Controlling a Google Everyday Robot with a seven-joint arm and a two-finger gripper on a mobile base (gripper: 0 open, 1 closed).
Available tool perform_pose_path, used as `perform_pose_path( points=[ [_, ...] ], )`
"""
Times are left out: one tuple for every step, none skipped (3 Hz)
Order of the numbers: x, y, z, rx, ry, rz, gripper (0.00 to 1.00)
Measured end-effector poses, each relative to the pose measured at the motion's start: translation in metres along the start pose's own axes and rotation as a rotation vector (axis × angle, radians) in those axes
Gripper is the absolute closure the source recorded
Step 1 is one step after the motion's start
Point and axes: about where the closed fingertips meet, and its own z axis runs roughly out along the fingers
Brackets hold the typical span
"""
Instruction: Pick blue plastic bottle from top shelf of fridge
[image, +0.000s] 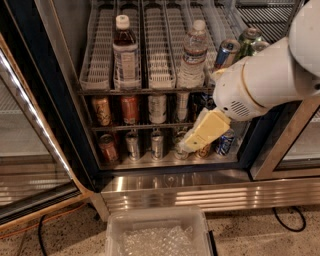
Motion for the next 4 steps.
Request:
perform_pose_path(
  points=[
    [-0.023, -0.012, 0.012, 0.057, -0.091, 0.050, 0.00],
    [-0.023, -0.012, 0.012, 0.058, -0.091, 0.051, 0.00],
    [-0.027, -0.012, 0.017, 0.071, -0.136, 0.129, 0.00],
    [-0.039, -0.014, 0.028, 0.117, -0.194, 0.239, 0.00]
  ],
)
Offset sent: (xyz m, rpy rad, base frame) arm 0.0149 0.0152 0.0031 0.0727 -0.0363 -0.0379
